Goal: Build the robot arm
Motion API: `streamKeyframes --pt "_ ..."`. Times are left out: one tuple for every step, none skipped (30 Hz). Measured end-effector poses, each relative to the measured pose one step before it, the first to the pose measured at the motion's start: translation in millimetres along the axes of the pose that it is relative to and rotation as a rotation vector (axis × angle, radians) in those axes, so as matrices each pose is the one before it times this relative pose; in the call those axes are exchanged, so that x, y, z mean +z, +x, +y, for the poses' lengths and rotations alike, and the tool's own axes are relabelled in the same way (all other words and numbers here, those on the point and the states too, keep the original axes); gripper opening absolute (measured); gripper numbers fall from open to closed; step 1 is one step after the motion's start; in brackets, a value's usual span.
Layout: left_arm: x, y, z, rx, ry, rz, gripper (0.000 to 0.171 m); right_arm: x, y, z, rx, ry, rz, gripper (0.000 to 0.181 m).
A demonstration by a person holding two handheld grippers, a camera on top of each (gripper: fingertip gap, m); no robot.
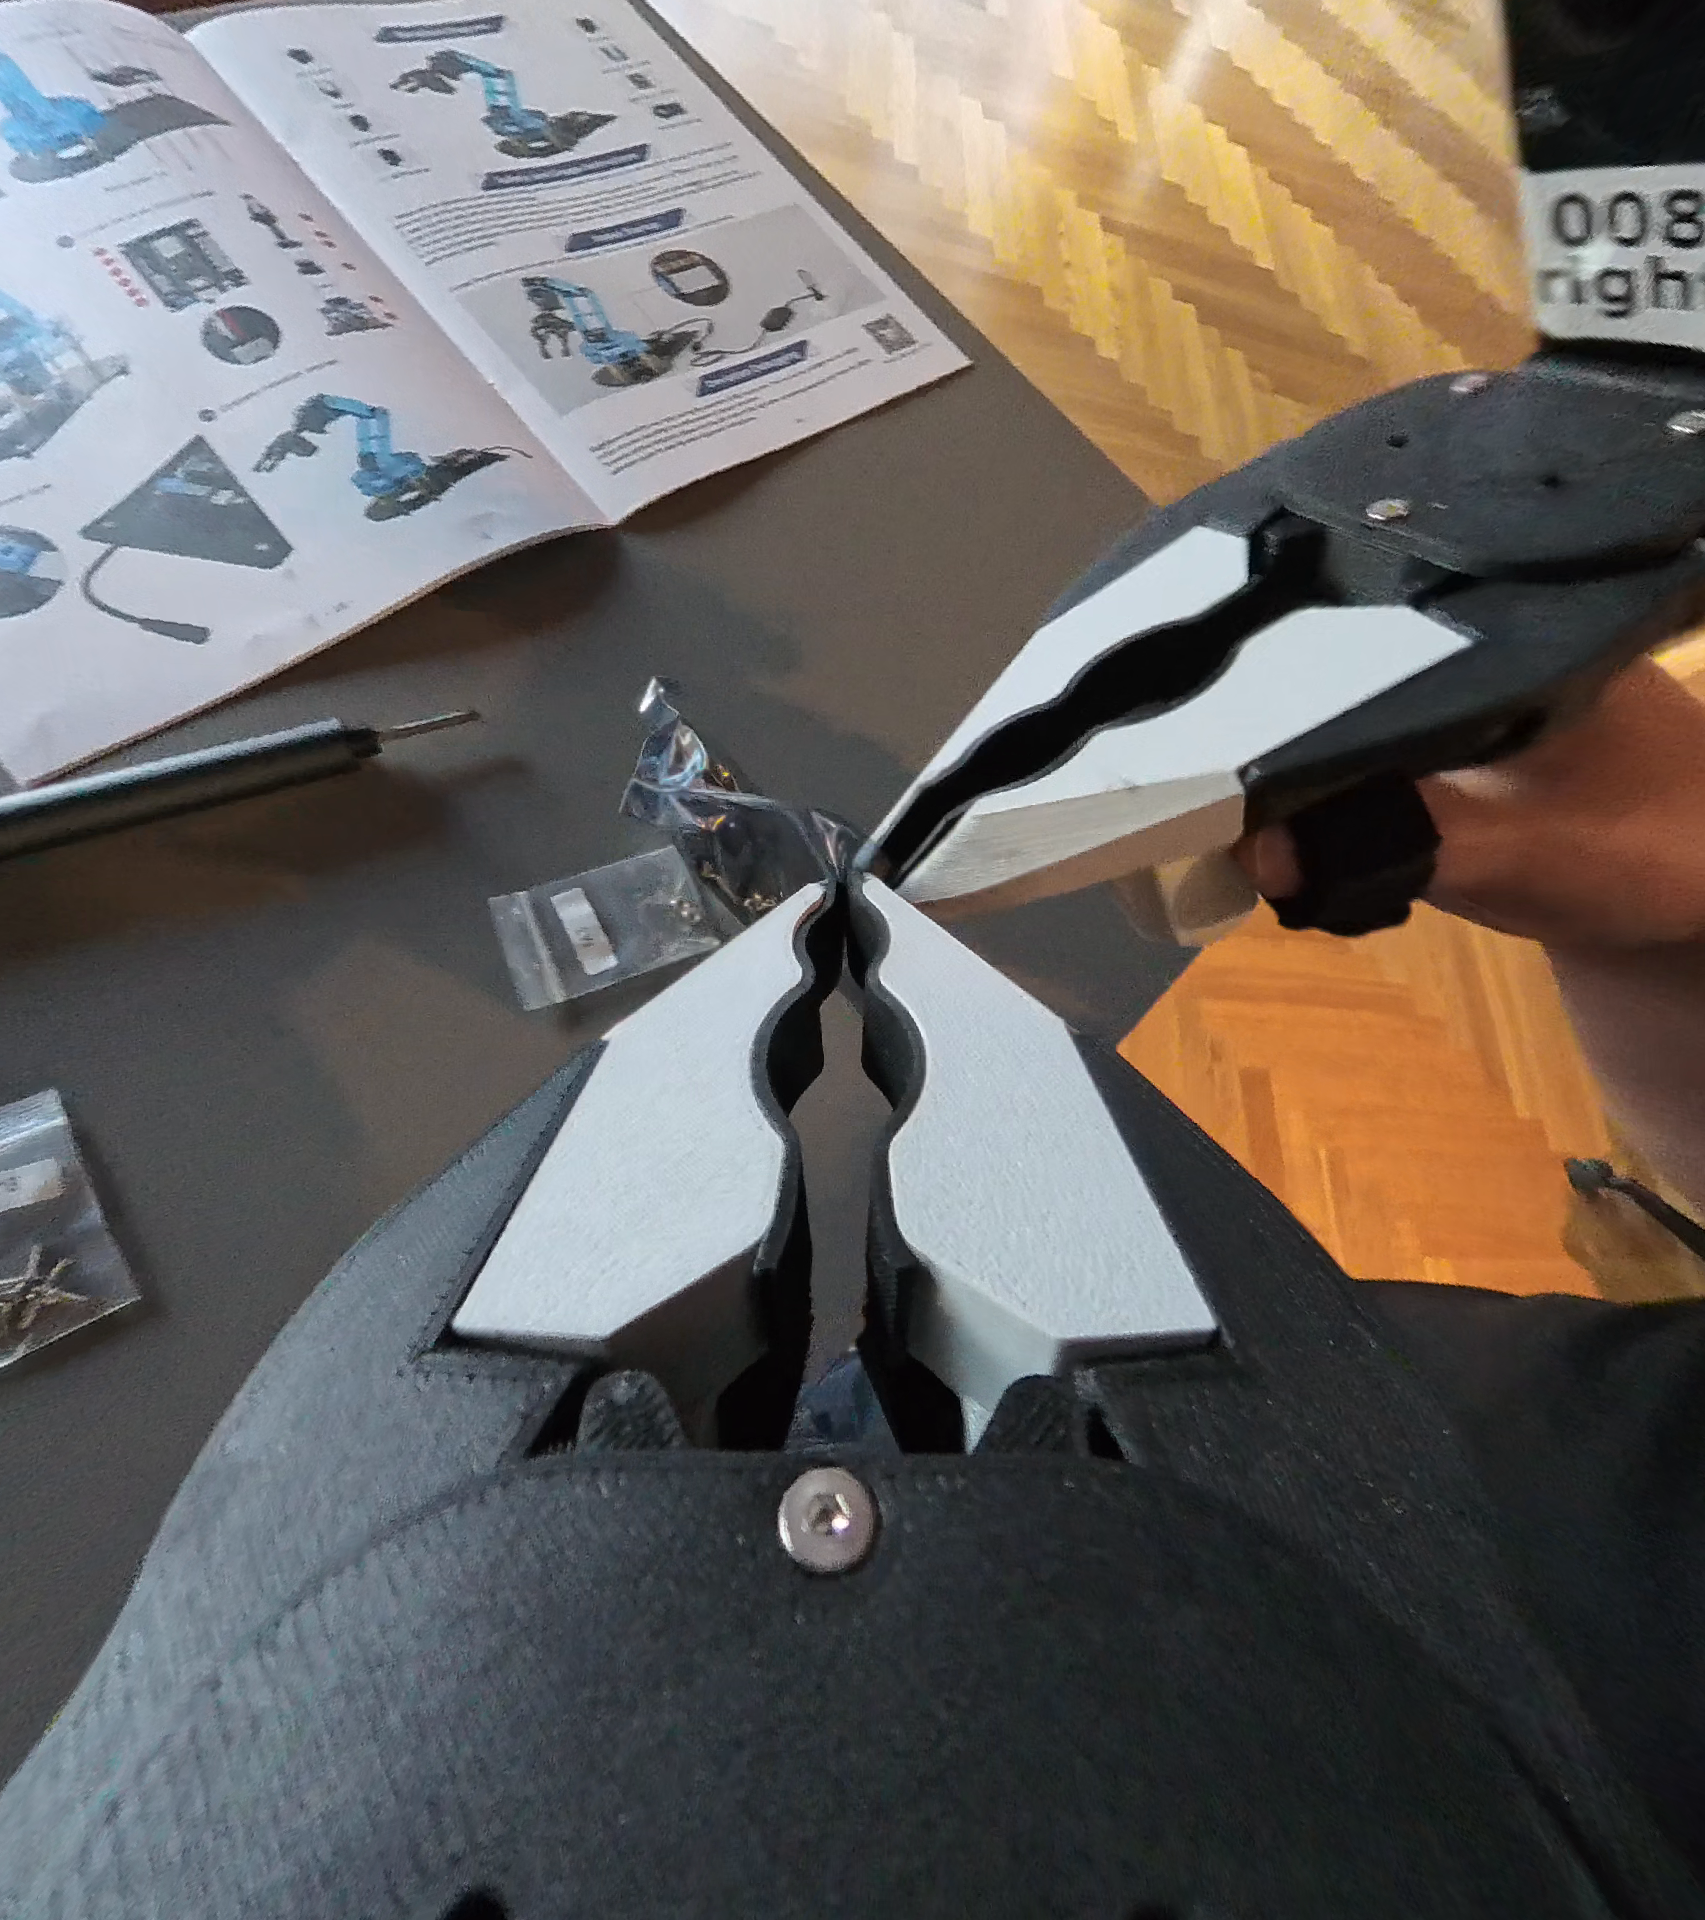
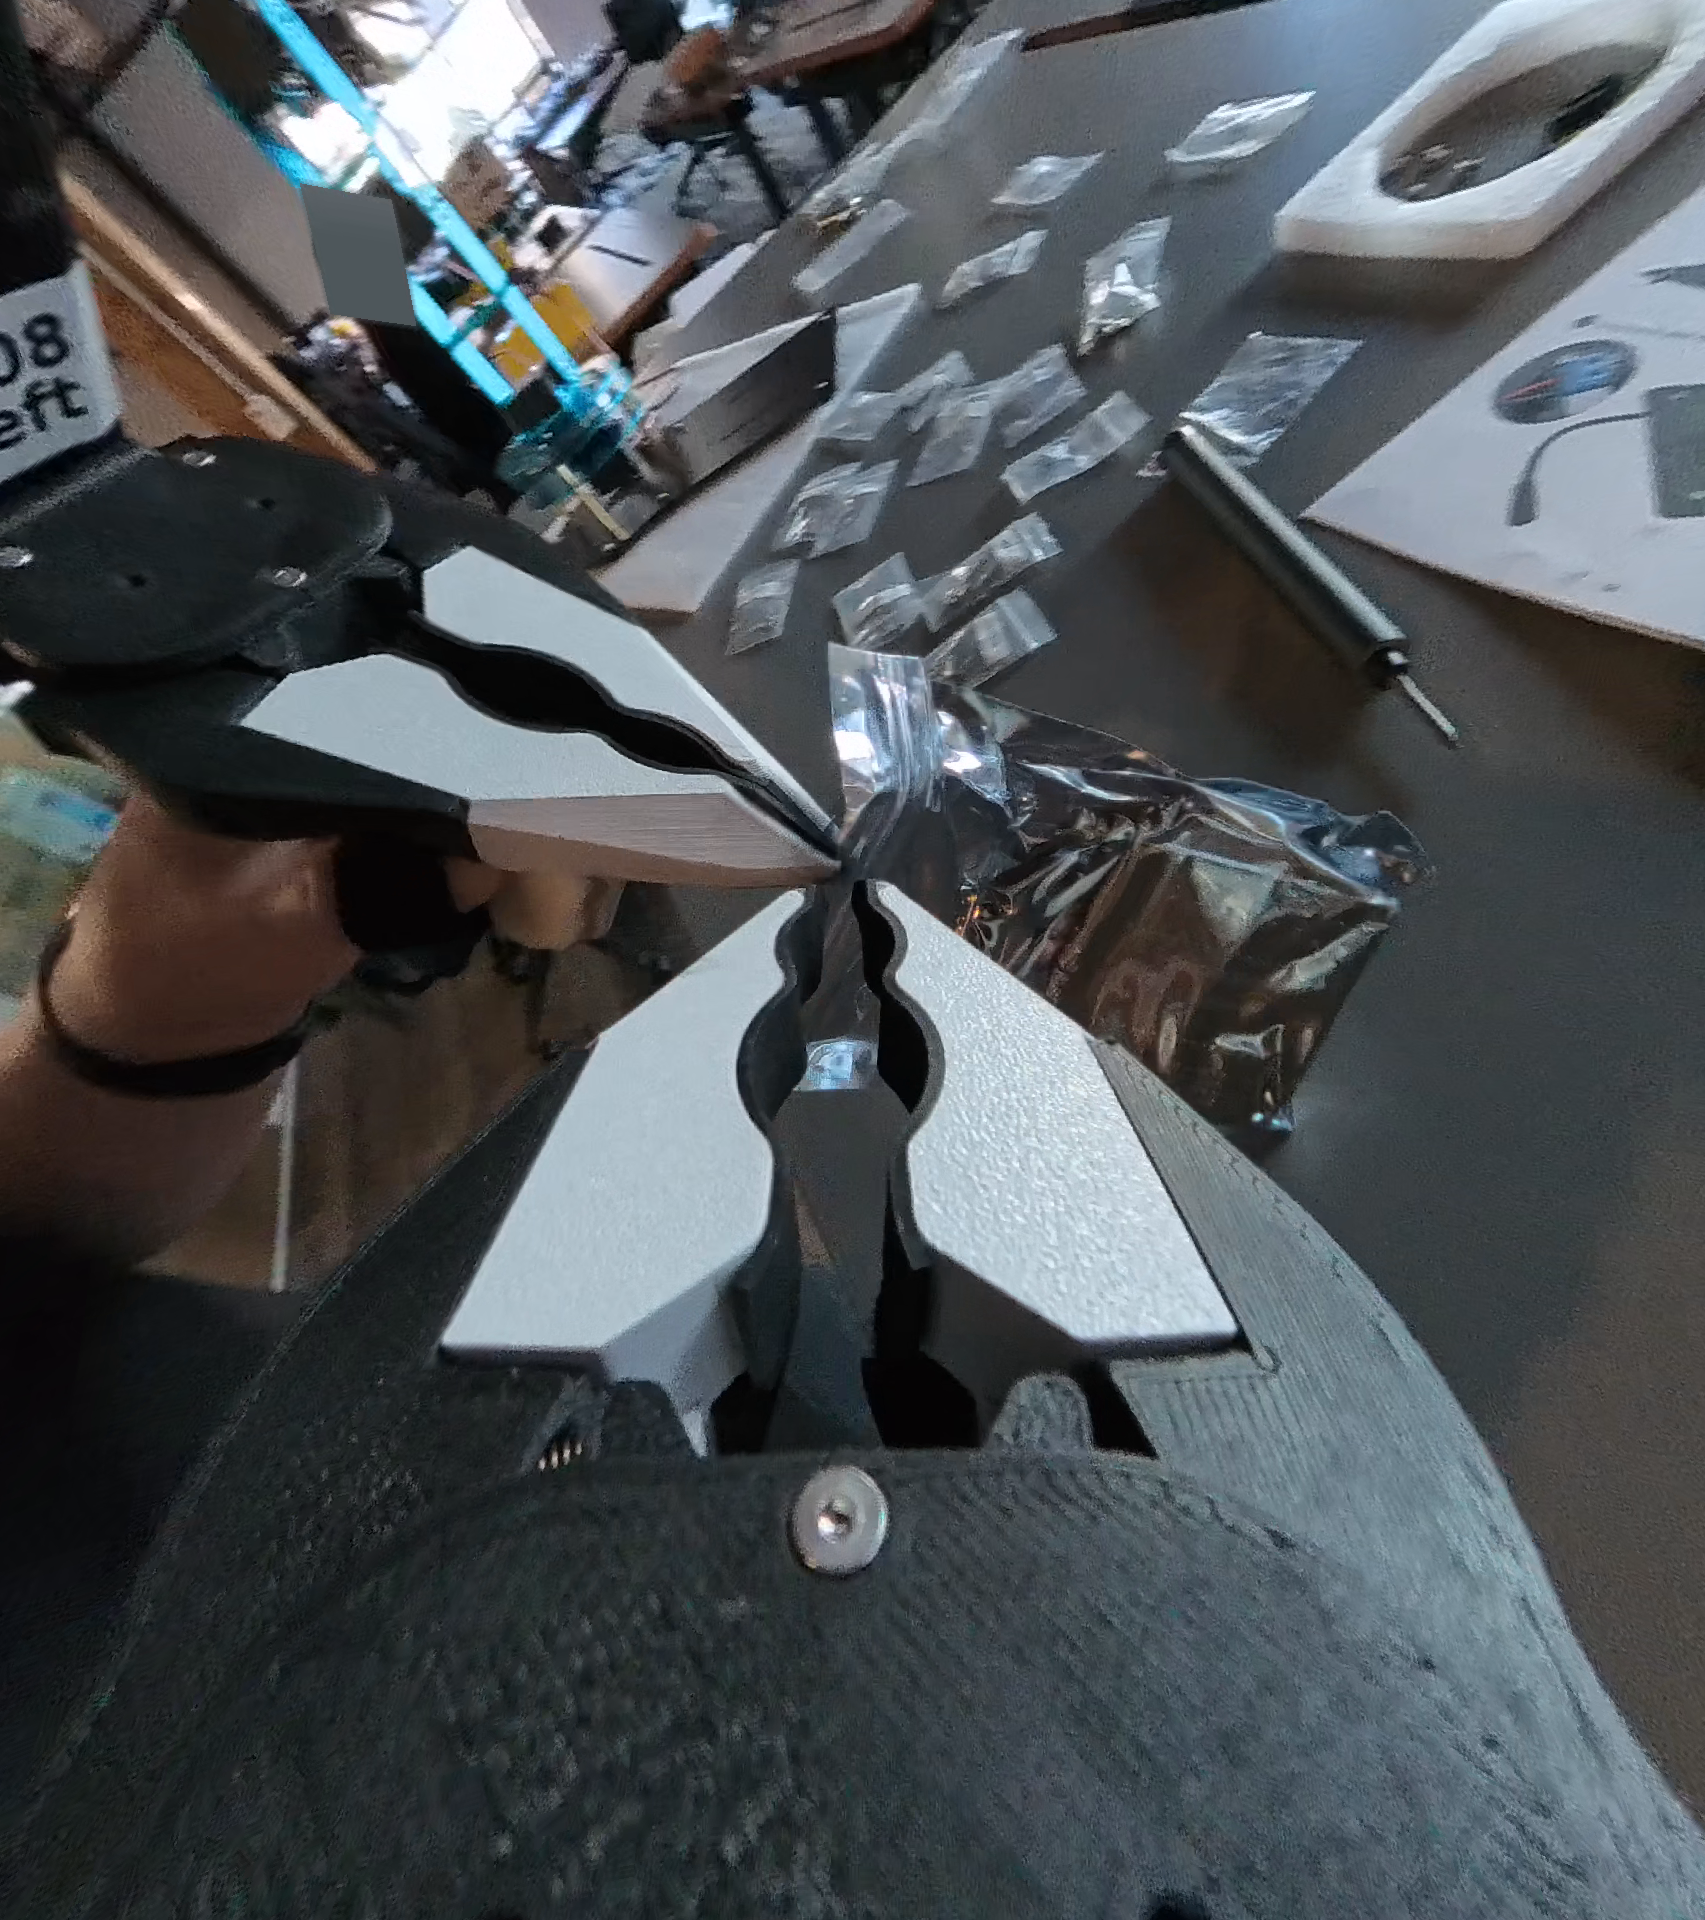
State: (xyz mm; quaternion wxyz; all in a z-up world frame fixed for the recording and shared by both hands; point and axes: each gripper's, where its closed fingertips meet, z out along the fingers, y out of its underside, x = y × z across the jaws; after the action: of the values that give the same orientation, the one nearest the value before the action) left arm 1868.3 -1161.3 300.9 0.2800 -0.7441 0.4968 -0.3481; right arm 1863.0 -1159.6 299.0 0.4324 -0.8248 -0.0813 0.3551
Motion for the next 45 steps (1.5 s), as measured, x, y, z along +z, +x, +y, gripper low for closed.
streamKeyframes --pt "-0.08 -3.04 -1.25 -0.0051 0.00278 -0.0119 0.000 1.67 1.78 -2.20 -0.0042 0.0108 0.0278 0.006" --pt "-0.22 -2.54 -1.37 -0.0121 0.00587 -0.0061 0.000 1.54 1.87 -2.00 0.0011 0.0169 0.0231 0.008" --pt "-0.24 -1.82 -1.37 -0.0186 0.00955 -0.0001 0.000 1.16 -0.06 -2.08 0.0074 0.0208 0.0069 0.007" --pt "-0.01 -0.93 -1.34 -0.0215 0.01356 0.0053 0.000 0.61 -3.03 -1.88 0.0018 0.0166 -0.0141 0.000" --pt "0.02 -0.80 -0.91 -0.0171 0.01396 0.0047 0.000 0.23 0.61 -1.75 0.0031 0.0121 0.0094 0.000" --pt "0.40 -0.57 -0.68 -0.0098 0.01310 0.0055 0.000 0.22 0.79 -0.99 -0.0063 0.0057 0.0094 0.000" --pt "0.54 -0.83 -0.38 -0.0093 0.00967 0.0039 0.000 0.32 1.58 -0.45 -0.0133 -0.0009 0.0101 0.000" --pt "1.08 -1.46 -0.27 -0.0099 0.00788 -0.0002 0.000 0.93 2.12 -0.68 -0.0090 0.0016 0.0081 0.000" --pt "1.20 -1.72 -0.38 -0.0110 0.00663 -0.0005 0.000 1.33 1.29 -0.49 0.0027 0.0014 0.0029 0.000" --pt "1.11 -2.06 -0.48 -0.0126 0.00386 -0.0014 0.000 1.55 1.66 -0.64 -0.0034 0.0002 0.0079 0.000" --pt "0.76 -2.54 -0.28 -0.0104 -0.00059 -0.0052 0.000 2.32 1.41 -0.03 -0.0109 -0.0055 0.0110 0.000" --pt "0.53 -2.57 -0.22 -0.0032 -0.00056 -0.0070 0.000 2.26 1.06 -0.31 -0.0200 -0.0075 0.0107 0.000" --pt "0.12 -2.09 -0.35 -0.0022 0.00311 -0.0058 0.000 1.87 0.35 -0.53 -0.0264 -0.0075 0.0062 0.000" --pt "-0.13 -1.33 0.01 -0.0067 0.00231 -0.0023 0.000 1.31 0.03 -0.19 -0.0157 -0.0082 0.0015 0.000" --pt "-0.18 -0.87 0.36 -0.0017 0.00144 -0.0005 0.000 1.00 -0.41 0.42 -0.0105 -0.0122 -0.0036 0.000" --pt "-0.13 -0.44 -0.01 0.0025 0.00466 0.0011 0.000 0.39 0.20 -0.27 -0.0187 -0.0086 -0.0009 0.000" --pt "-0.11 -0.87 -1.04 -0.0003 0.00805 -0.0004 0.000 0.54 0.79 -1.19 -0.0216 0.0015 0.0040 0.000" --pt "0.23 -1.05 -1.26 0.0044 0.00340 -0.0009 0.000 0.69 0.74 -1.09 -0.0054 -0.0023 0.0038 0.000" --pt "0.38 -1.67 -2.26 0.0104 0.00434 -0.0058 0.000 0.86 1.23 -2.28 -0.0046 -0.0034 0.0091 0.000" --pt "0.38 -2.70 -3.16 0.0160 0.00413 -0.0145 0.000 1.36 1.72 -3.35 -0.0175 -0.0046 0.0176 0.000" --pt "0.65 -4.35 -3.72 0.0169 0.00176 -0.0244 0.000 2.08 3.38 -4.06 -0.0244 -0.0088 0.0337 0.000" --pt "1.25 -4.83 -4.34 0.0123 0.00291 -0.0274 0.000 2.77 3.67 -4.83 -0.0265 -0.0091 0.0368 0.000" --pt "1.16 -4.90 -5.27 0.0124 0.00581 -0.0282 0.000 3.20 3.18 -5.57 -0.0220 -0.0077 0.0335 0.000" --pt "1.65 -5.26 -6.01 0.0098 0.00621 -0.0276 0.000 3.17 4.17 -6.08 -0.0237 -0.0059 0.0395 0.000" --pt "2.51 -4.80 -5.78 -0.0083 0.00012 -0.0193 0.000 4.02 4.42 -5.15 -0.0262 -0.0132 0.0374 0.000" --pt "2.42 -4.70 -5.77 -0.0103 -0.00359 -0.0157 0.000 4.13 4.26 -5.19 -0.0147 -0.0133 0.0276 0.000" --pt "1.53 -5.16 -7.68 0.0009 0.01070 -0.0164 0.000 3.20 4.36 -7.74 0.0027 0.0028 0.0193 0.000" --pt "1.06 -5.36 -7.95 -0.0072 0.01677 -0.0116 0.000 3.11 5.06 -7.98 0.0074 0.0048 0.0174 0.000" --pt "1.47 -5.15 -7.03 -0.0137 0.01111 -0.0056 0.000 4.00 5.20 -7.09 0.0045 0.0012 0.0163 0.000" --pt "2.04 -6.08 -5.99 -0.0113 0.00888 -0.0073 0.000 4.52 3.58 -6.46 0.0109 -0.0023 0.0079 0.000" --pt "2.49 -6.53 -5.50 -0.0182 0.00816 -0.0106 0.000 5.43 2.93 -6.15 0.0079 -0.0016 0.0122 0.000" --pt "3.32 -6.29 -4.61 -0.0178 0.00185 -0.0153 0.000 6.57 3.51 -5.04 -0.0018 -0.0031 0.0243 0.000" --pt "4.45 -6.60 -3.78 -0.0027 -0.00373 -0.0257 0.000 7.02 3.30 -4.39 -0.0055 -0.0035 0.0310 0.000" --pt "4.50 -6.32 -3.14 -0.0031 -0.00446 -0.0281 0.000 7.28 2.88 -3.52 -0.0120 -0.0011 0.0354 0.000" --pt "4.02 -5.59 -2.89 -0.0064 -0.00219 -0.0259 0.000 6.51 1.76 -3.05 -0.0014 0.0044 0.0284 0.000" --pt "3.34 -5.01 -2.35 -0.0085 0.00425 -0.0220 0.000 5.21 0.35 -2.46 0.0141 0.0031 0.0151 0.000" --pt "1.79 -3.80 -2.05 -0.0171 0.01140 -0.0118 0.000 3.77 0.80 -2.30 0.0120 0.0094 0.0130 0.000" --pt "0.79 -2.20 -2.02 -0.0269 0.01766 0.0009 0.000 2.71 1.10 -2.47 0.0111 0.0190 0.0128 0.000" --pt "0.79 -2.00 -1.23 -0.0260 0.01671 0.0032 0.000 2.13 1.30 -1.49 0.0065 0.0130 0.0123 0.000" --pt "0.53 -2.15 -0.96 -0.0250 0.01843 0.0017 0.000 2.20 0.30 -1.41 0.0087 0.0131 0.0078 0.000" --pt "1.11 -2.26 -0.62 -0.0222 0.01880 -0.0027 0.000 2.64 0.13 -1.10 0.0071 0.0136 0.0112 0.000" --pt "1.94 -2.24 0.78 -0.0145 0.01098 -0.0078 0.000 2.98 0.15 0.87 -0.0016 0.0020 0.0159 0.000" --pt "2.03 -2.48 1.72 -0.0031 0.00623 -0.0148 0.000 3.49 -0.03 1.71 -0.0030 0.0010 0.0154 0.000" --pt "2.36 -2.61 2.41 0.0071 0.00266 -0.0192 0.000 3.46 0.19 2.29 0.0061 0.0019 0.0121 0.000" --pt "2.35 -2.27 3.40 0.0030 -0.00160 -0.0157 0.000 3.43 0.34 3.59 0.0038 -0.0029 0.0114 0.000"
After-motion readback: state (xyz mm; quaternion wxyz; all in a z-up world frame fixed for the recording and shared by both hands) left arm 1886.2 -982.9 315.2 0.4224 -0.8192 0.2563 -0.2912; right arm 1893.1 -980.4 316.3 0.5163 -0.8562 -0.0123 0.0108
